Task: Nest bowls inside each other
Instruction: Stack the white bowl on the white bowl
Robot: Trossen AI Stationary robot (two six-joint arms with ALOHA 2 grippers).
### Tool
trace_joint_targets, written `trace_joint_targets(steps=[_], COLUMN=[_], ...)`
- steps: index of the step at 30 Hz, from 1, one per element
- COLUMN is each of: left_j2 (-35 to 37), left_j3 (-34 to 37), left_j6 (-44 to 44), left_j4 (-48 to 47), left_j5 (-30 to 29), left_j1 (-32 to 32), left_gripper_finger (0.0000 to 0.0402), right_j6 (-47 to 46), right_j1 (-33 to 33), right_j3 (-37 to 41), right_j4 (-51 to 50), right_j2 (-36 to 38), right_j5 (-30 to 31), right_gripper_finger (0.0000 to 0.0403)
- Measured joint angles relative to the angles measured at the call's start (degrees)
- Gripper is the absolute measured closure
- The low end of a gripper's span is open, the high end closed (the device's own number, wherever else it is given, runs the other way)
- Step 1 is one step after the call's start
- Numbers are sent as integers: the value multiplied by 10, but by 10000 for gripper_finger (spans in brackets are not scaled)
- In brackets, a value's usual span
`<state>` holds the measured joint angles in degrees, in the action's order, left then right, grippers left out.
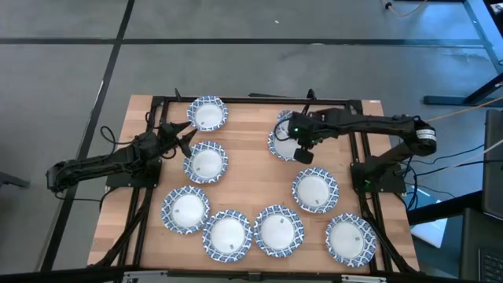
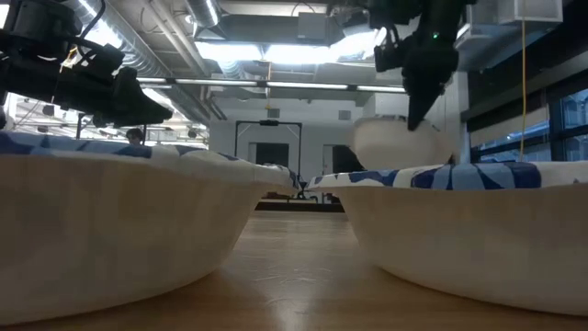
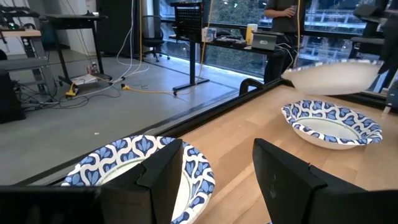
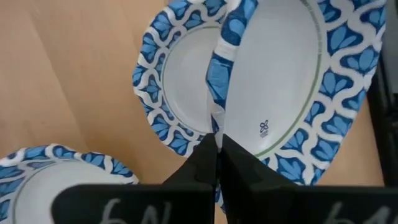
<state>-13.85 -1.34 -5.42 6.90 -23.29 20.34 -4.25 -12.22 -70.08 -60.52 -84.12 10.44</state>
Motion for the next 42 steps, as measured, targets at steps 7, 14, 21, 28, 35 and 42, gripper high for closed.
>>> trace_joint_targets(steps=[7, 14, 21, 28, 35, 42], left_j2=[0, 0, 0, 0, 0, 0], left_j3=[0, 0, 0, 0, 0, 0], left_j6=[-3, -4, -4, -4, -4, -4], left_j4=[0, 0, 0, 0, 0, -1], left_j5=[0, 0, 0, 0, 0, 0], left_j1=[0, 0, 0, 0, 0, 0], left_gripper_finger=[211, 211, 211, 211, 211, 211], right_j6=[19, 28, 17, 30, 31, 48], right_j1=[2, 1, 1, 1, 1, 19], right_j3=[1, 1, 1, 1, -7, -8], right_j4=[4, 12, 30, 35, 18, -29], right_j2=[-67, -100, -99, -98, -97, -38], right_j5=[0, -8, -11, -11, -18, -86], right_gripper_finger=[394, 392, 354, 290, 242, 216])
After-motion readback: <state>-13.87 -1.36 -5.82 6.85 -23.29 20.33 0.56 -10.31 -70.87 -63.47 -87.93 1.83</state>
